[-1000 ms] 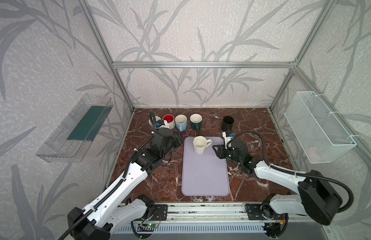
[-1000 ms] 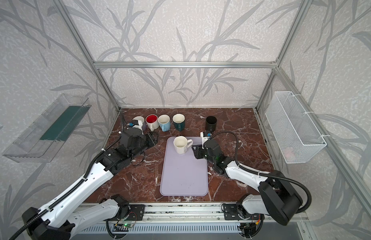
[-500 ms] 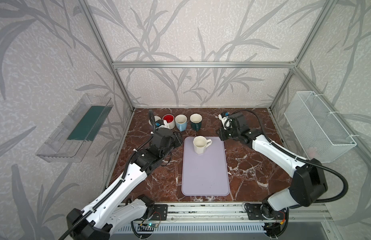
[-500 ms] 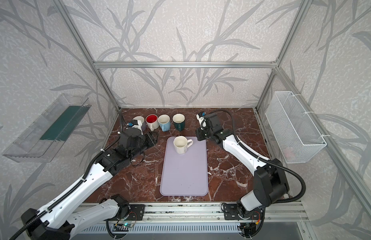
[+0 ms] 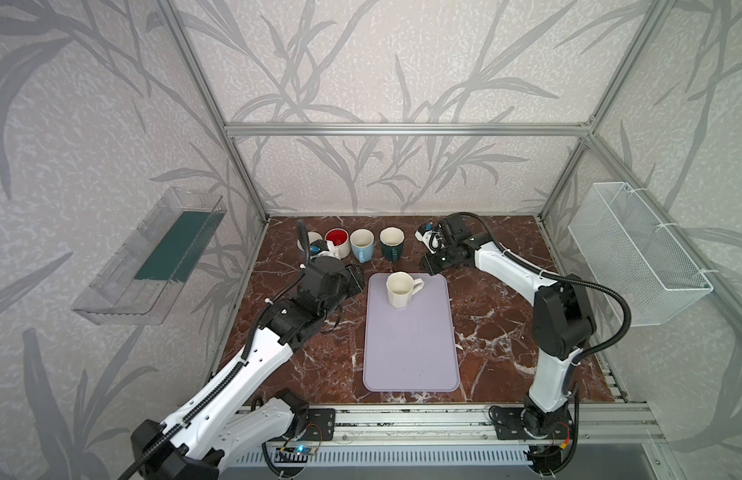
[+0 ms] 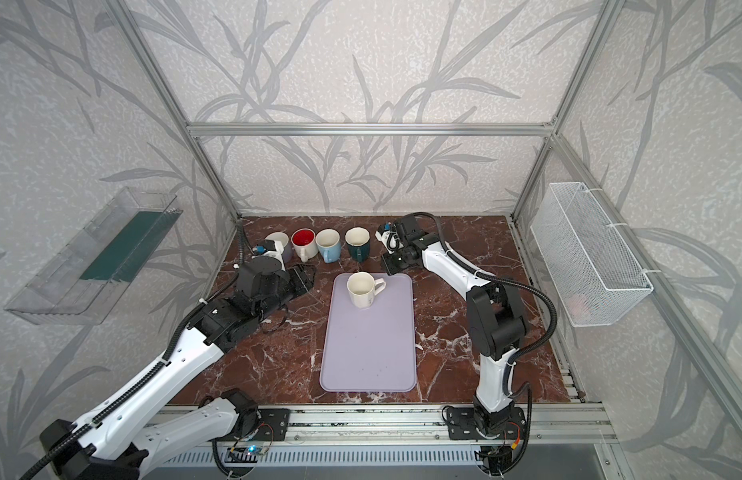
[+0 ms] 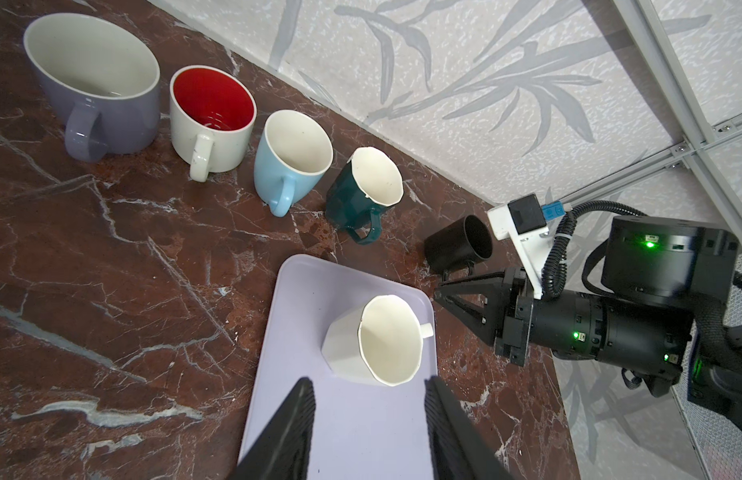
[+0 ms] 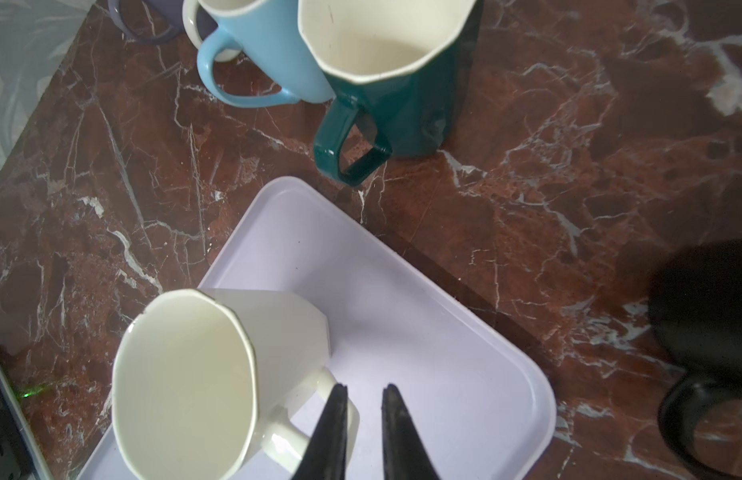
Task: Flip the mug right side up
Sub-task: 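Lower the right gripper over the mug handle while the left approaches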
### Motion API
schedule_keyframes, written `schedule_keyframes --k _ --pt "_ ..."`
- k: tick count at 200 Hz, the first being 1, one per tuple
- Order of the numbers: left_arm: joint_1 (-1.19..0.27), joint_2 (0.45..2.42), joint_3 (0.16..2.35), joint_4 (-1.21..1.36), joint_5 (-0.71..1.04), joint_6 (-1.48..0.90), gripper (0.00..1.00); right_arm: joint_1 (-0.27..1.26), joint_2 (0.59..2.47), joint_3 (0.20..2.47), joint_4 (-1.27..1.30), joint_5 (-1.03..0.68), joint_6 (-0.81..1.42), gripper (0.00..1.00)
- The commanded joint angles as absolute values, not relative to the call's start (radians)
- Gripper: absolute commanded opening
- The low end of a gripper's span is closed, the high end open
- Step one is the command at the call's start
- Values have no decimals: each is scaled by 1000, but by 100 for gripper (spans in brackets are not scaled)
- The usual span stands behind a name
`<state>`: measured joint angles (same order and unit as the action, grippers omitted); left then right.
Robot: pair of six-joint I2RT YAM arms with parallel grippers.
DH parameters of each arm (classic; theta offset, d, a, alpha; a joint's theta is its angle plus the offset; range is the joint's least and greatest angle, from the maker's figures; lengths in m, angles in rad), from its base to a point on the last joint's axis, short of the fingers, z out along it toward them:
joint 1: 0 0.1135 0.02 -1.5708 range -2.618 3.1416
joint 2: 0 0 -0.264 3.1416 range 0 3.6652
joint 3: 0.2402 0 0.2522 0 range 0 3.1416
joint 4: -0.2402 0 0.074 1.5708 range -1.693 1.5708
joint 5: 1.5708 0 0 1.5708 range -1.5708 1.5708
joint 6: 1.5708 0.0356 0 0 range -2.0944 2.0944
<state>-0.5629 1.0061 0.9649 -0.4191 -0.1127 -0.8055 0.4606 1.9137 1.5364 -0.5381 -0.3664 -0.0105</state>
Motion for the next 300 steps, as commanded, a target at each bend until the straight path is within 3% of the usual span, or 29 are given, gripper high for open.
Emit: schedule_keyframes --k 1,93,240,300 --pt "-567 1055 997 -477 -61 -759 46 458 1933 1565 -619 -418 -66 18" --pt "-567 1226 1071 -505 194 -585 47 470 1880 1472 -621 -444 -70 17" --pt "-599 1293 1068 -496 186 -596 46 562 1699 1293 -610 -436 -12 16" --pt "-600 1219 986 -432 246 -490 46 610 1551 1249 -614 -306 98 40"
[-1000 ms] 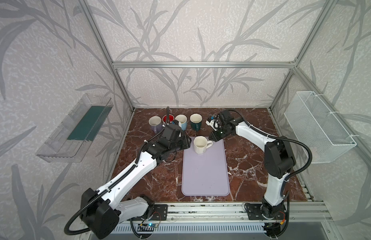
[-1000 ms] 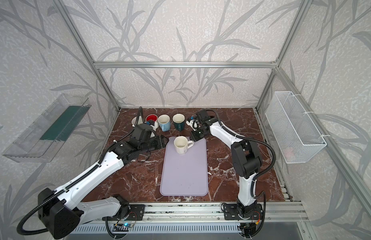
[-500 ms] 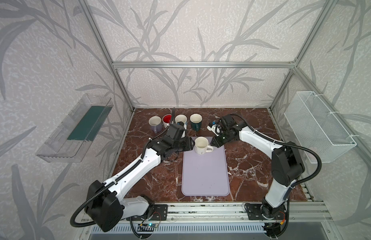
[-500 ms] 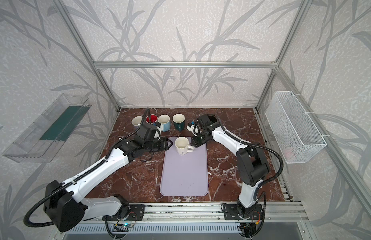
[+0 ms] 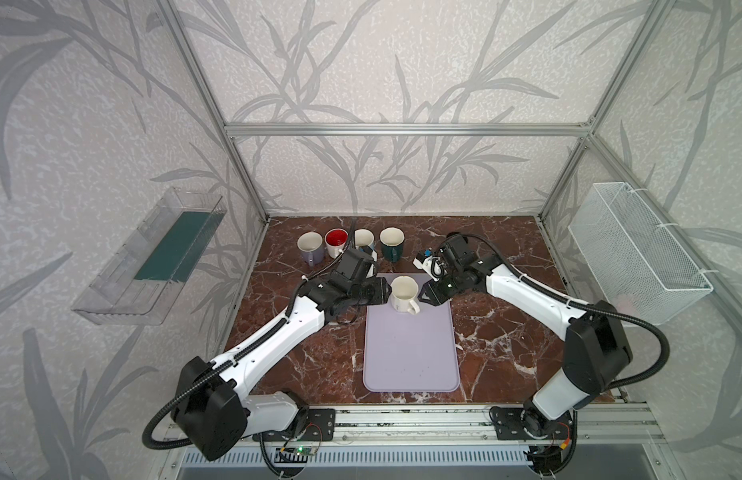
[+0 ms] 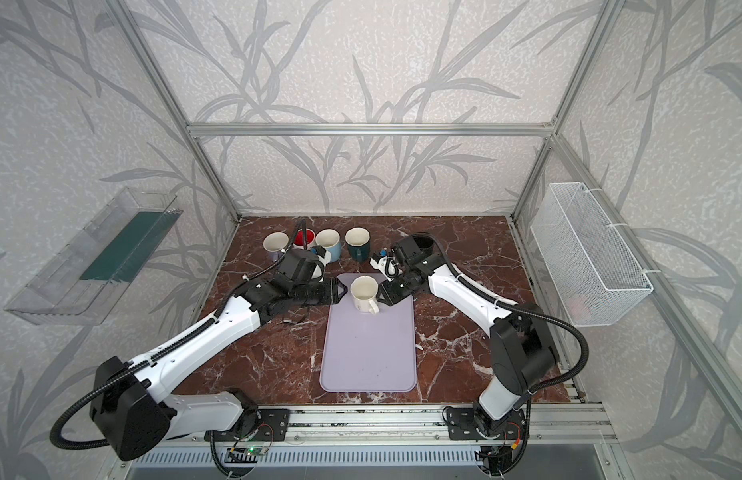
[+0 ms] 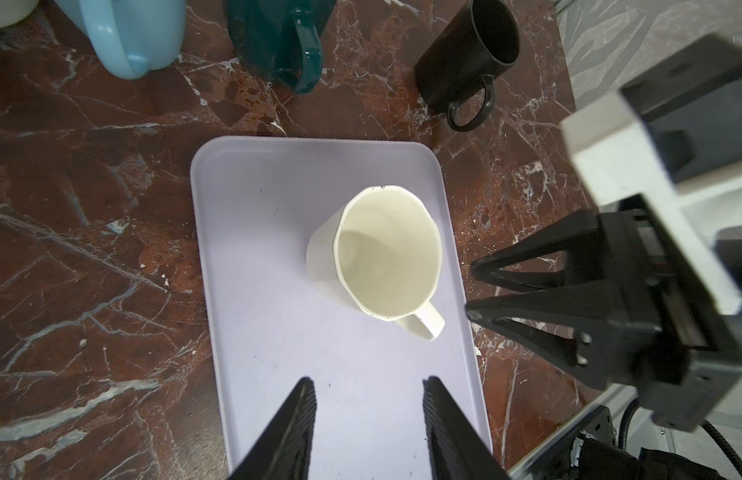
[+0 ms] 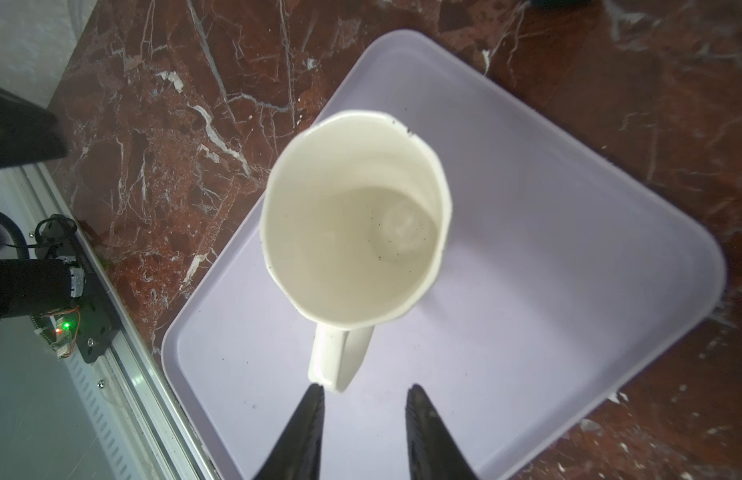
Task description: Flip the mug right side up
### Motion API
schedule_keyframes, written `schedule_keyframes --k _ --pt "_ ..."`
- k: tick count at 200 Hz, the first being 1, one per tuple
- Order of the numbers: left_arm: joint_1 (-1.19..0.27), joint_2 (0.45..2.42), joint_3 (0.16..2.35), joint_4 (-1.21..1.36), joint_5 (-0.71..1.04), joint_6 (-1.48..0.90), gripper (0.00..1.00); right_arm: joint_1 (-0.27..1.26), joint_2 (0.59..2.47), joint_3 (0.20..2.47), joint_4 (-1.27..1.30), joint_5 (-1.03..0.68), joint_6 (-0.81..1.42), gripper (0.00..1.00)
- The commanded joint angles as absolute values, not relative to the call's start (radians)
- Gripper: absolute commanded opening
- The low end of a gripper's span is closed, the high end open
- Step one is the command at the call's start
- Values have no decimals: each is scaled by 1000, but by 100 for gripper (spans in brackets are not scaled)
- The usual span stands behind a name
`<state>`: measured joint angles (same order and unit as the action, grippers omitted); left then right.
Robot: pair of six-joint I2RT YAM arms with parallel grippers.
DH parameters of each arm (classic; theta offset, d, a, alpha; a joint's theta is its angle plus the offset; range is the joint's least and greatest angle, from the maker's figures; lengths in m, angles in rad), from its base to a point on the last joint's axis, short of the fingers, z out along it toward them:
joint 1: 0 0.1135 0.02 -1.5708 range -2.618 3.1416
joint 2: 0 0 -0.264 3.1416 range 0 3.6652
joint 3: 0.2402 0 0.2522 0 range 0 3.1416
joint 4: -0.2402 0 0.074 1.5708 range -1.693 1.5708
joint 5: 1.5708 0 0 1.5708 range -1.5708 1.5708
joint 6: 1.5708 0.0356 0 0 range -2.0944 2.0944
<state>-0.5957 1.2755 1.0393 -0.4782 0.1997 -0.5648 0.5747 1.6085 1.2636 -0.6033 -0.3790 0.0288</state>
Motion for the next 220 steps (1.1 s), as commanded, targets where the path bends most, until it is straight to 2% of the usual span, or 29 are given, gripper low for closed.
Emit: schedule_keyframes --k 1,36,76,113,167,220 --pt "-601 1216 981 -427 251 -488 46 612 1550 1248 -614 -303 101 40" --pt "-621 1135 806 -234 373 -470 48 684 1532 1216 -599 -204 158 46" --pt "-788 961 620 -89 146 -429 48 715 1553 1198 -583 -186 172 50" --pt "-848 836 475 15 42 -386 47 726 1596 1200 -566 -192 167 50" --pt "-857 856 482 -12 43 -374 47 746 1661 1231 -558 -165 164 46" --pt "-871 921 545 -51 44 -362 47 779 1756 1299 -605 -56 199 36"
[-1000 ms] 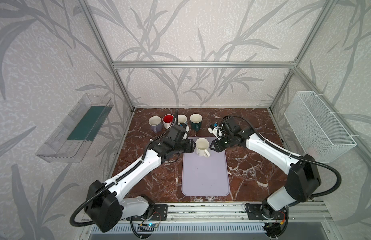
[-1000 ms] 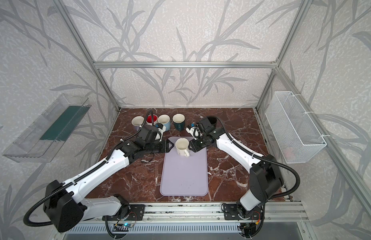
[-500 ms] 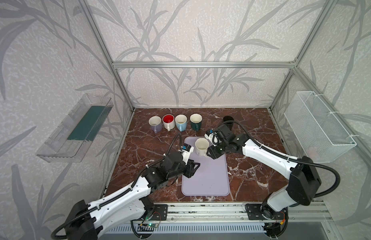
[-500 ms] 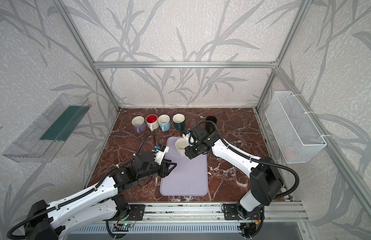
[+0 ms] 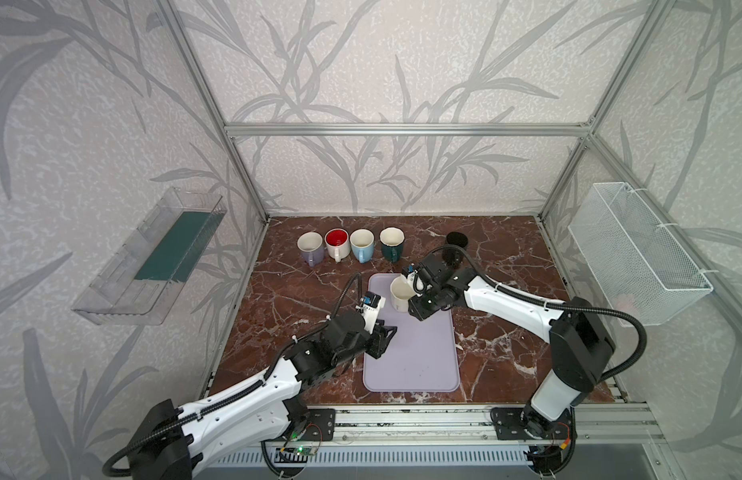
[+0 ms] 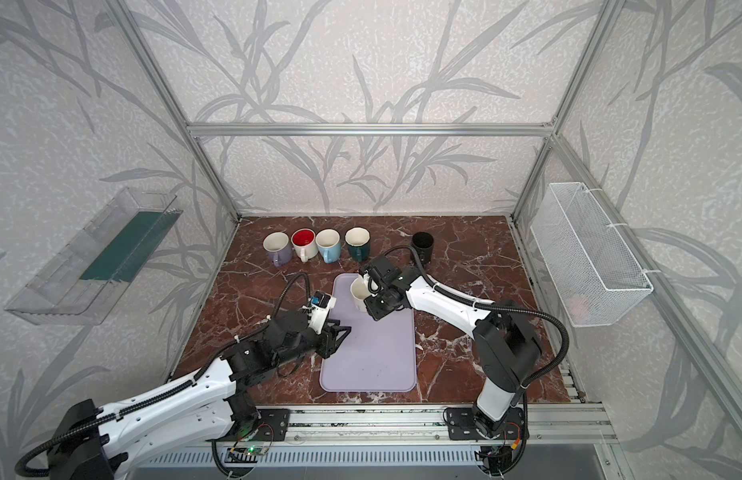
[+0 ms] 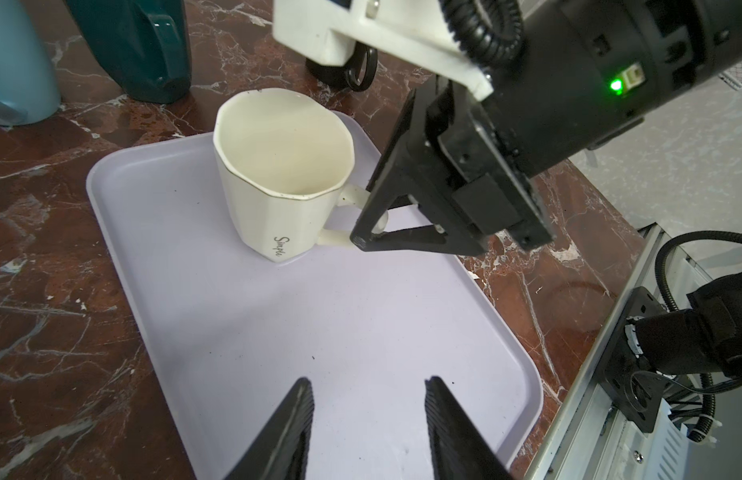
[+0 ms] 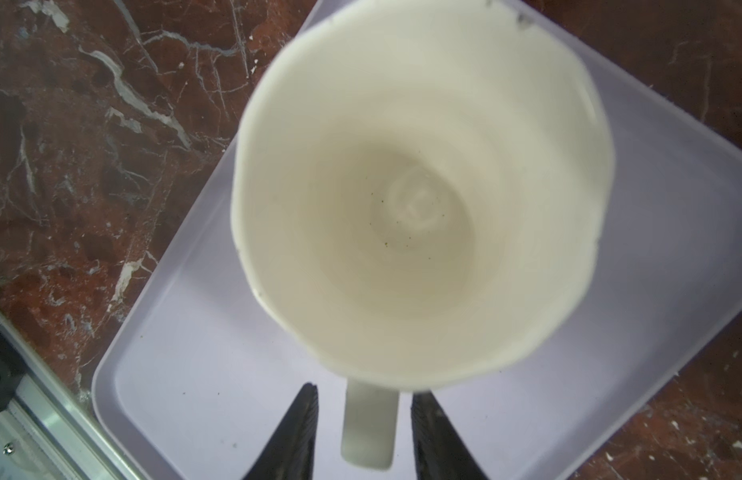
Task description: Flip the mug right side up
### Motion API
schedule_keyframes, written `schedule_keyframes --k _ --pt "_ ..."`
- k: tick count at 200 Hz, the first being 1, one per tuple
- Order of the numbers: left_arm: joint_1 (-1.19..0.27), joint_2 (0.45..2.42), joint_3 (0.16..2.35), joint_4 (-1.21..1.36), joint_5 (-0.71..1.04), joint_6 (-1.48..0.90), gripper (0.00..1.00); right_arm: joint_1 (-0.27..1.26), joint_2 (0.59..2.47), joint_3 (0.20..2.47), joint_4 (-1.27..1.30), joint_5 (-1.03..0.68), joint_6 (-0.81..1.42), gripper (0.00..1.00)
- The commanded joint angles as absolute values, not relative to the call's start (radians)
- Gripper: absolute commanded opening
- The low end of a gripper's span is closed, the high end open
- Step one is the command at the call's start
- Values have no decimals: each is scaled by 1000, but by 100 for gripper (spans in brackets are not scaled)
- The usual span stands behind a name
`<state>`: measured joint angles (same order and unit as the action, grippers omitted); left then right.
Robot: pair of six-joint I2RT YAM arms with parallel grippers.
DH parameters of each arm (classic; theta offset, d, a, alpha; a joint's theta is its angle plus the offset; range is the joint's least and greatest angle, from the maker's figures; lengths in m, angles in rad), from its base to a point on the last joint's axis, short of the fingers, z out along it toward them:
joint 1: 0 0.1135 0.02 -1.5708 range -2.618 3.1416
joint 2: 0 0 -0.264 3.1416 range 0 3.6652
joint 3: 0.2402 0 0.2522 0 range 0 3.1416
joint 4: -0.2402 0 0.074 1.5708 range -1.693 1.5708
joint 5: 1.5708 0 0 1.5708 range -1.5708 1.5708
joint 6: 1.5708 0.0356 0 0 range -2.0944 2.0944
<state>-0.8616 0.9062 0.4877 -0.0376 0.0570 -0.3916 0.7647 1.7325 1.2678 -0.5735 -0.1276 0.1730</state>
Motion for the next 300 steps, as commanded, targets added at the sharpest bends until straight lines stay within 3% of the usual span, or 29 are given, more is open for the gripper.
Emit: schedule_keyframes --k 1,46,81,170,232,300 --pt "-872 922 546 -52 43 -361 47 779 1756 1299 -606 -54 201 36" --pt "-879 919 563 -78 23 -348 47 781 1750 1297 -599 -20 224 21" --pt "-881 898 568 -97 6 -348 47 779 1740 1302 -599 -2 214 0" --pt "-885 838 570 -141 -33 -356 47 742 1675 1387 -613 108 150 0" --pt "-885 835 595 -168 -32 -354 47 627 1701 1478 -586 115 121 0" --pt "-887 841 635 -202 -20 -344 47 520 1943 1731 -622 100 104 0"
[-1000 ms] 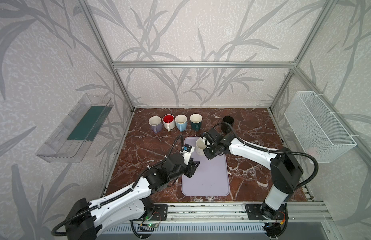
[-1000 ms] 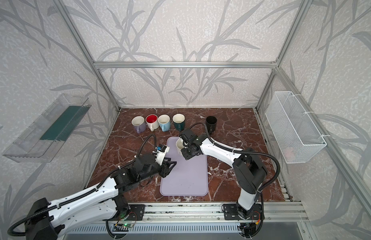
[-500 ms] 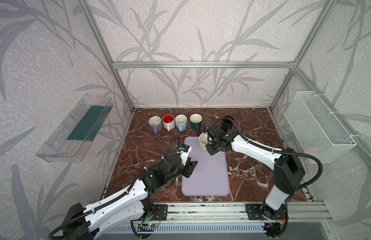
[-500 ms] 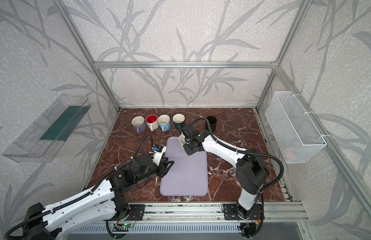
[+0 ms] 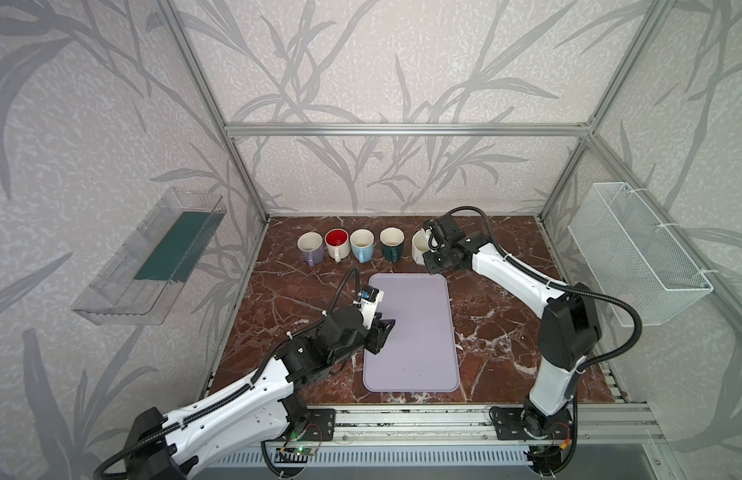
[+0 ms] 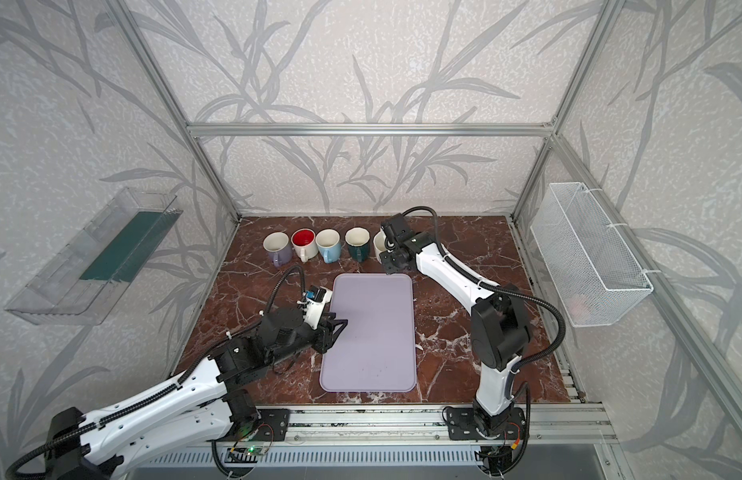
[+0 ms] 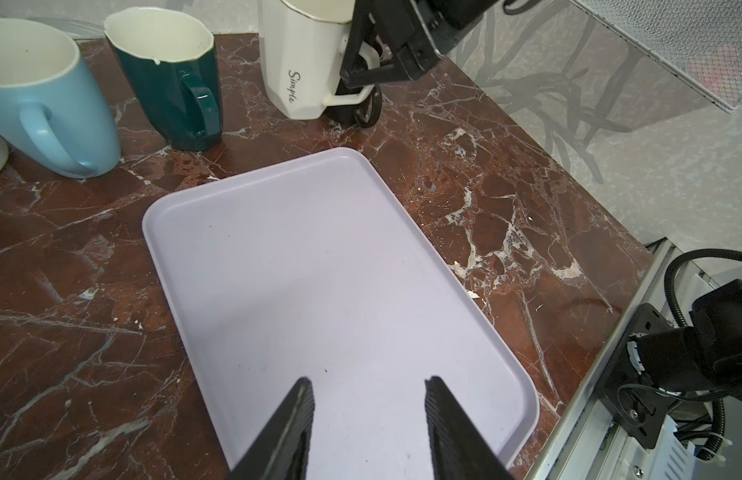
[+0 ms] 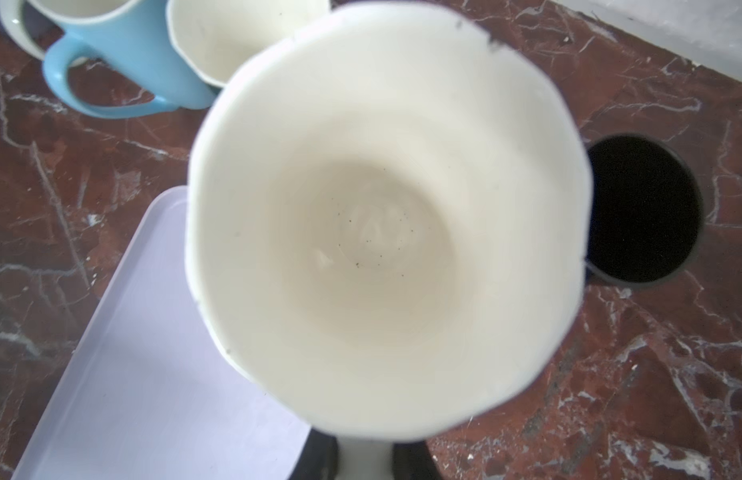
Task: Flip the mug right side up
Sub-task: 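Carry the white mug to the mug row beside the dark green mug and lower it, then open the right gripper and withdraw it from the white mug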
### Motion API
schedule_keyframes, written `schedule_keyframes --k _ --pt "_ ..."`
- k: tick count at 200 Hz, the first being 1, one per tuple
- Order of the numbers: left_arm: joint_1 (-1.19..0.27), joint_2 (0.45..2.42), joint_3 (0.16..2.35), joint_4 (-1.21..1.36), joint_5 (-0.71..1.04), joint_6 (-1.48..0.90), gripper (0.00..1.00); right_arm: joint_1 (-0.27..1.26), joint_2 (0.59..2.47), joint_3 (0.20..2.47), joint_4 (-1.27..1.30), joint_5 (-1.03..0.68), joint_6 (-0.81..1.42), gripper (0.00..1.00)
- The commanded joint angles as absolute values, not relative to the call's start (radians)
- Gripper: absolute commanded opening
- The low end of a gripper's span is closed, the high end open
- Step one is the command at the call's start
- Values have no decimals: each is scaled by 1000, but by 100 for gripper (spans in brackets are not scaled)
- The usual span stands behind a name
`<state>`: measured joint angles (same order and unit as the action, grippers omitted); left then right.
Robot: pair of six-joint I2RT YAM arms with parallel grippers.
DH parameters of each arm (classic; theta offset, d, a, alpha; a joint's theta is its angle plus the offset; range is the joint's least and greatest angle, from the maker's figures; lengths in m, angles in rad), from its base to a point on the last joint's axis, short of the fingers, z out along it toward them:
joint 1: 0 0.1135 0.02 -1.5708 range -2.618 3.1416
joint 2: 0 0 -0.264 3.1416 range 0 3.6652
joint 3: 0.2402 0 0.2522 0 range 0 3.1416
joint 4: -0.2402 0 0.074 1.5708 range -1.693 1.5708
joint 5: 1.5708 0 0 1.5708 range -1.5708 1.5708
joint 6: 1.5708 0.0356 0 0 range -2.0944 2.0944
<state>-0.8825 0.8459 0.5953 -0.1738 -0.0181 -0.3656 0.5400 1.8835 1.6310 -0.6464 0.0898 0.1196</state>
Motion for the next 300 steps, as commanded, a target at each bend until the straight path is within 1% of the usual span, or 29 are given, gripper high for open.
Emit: schedule_keyframes --k 1,57,117,234,244,264,278,300 --pt "-887 842 636 -203 -20 -344 47 518 1946 1735 -624 101 104 0" --pt "-890 841 644 -213 -17 -341 47 490 2101 1896 -656 142 124 0" --pt "-893 839 642 -213 -12 -340 47 477 2212 2018 -703 129 141 0" --pt "-897 836 647 -227 -20 -342 47 469 2263 2057 -749 87 176 0" --pt "-897 836 649 -227 -22 -343 47 469 2264 2056 -751 79 181 6" --pt "-897 838 650 -225 -31 -346 47 469 2262 2060 -761 66 194 12" --pt "-897 841 649 -217 -35 -347 47 469 2258 2054 -765 60 213 19" --pt "-897 855 656 -213 -38 -348 47 469 2241 2018 -743 54 245 24"
